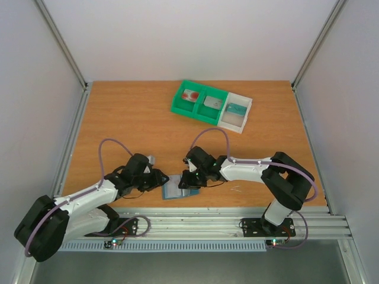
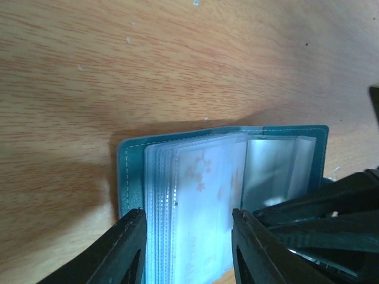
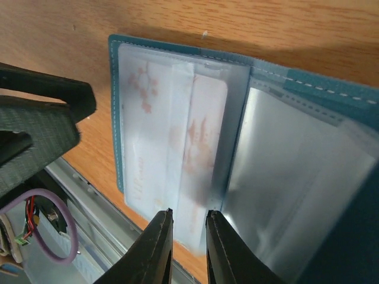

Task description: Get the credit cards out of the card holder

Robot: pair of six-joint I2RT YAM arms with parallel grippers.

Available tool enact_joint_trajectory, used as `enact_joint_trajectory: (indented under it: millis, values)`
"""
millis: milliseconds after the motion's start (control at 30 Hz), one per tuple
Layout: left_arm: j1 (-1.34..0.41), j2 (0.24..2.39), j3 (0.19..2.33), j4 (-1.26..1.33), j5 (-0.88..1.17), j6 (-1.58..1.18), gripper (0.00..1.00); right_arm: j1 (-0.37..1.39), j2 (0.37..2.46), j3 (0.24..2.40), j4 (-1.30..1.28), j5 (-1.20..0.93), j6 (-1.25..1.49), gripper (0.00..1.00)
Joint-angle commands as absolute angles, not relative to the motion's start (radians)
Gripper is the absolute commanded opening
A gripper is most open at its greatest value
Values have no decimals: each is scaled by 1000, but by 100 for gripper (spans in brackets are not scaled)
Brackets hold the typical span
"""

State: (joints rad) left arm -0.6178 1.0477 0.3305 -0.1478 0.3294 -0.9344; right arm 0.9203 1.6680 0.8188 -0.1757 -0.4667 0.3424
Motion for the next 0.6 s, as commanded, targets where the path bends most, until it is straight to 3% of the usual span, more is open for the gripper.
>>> enact_joint_trajectory:
  millis: [0,567]
  values:
    - [-620,1076,308,-34,342,-928,41,928,1620,811,-213,-432,327,17]
    - [-621,1045,289,-14,354,-963,41,928,1701,742,-104,-423,338,12]
